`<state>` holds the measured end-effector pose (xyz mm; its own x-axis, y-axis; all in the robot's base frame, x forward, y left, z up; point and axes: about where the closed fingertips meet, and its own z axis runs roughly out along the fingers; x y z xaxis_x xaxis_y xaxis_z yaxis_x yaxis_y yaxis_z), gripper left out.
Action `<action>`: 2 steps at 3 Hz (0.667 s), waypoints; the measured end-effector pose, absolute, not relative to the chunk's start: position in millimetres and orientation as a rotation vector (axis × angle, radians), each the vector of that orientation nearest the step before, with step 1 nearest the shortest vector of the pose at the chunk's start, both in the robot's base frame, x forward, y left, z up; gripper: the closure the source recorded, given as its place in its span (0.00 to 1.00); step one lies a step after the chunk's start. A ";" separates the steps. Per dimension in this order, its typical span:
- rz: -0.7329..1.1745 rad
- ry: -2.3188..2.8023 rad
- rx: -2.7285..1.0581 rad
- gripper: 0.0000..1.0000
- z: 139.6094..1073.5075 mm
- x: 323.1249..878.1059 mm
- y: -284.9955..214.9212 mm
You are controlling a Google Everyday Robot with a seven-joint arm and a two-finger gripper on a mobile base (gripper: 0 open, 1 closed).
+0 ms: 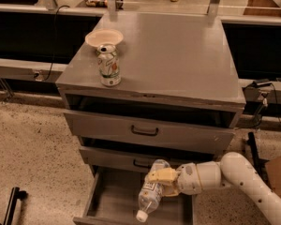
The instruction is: Pick blue plastic bottle from bottom drawer and place on counter
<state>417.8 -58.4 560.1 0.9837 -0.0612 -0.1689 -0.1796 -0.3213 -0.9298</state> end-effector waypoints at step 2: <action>0.027 -0.039 -1.982 1.00 698.7 433.7 -67.2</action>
Offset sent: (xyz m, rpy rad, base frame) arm 0.0318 -0.0227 0.2389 -0.1514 -0.2739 0.1621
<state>433.7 -67.2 698.7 0.9992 0.0404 -0.0012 0.0150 -0.3992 -0.9167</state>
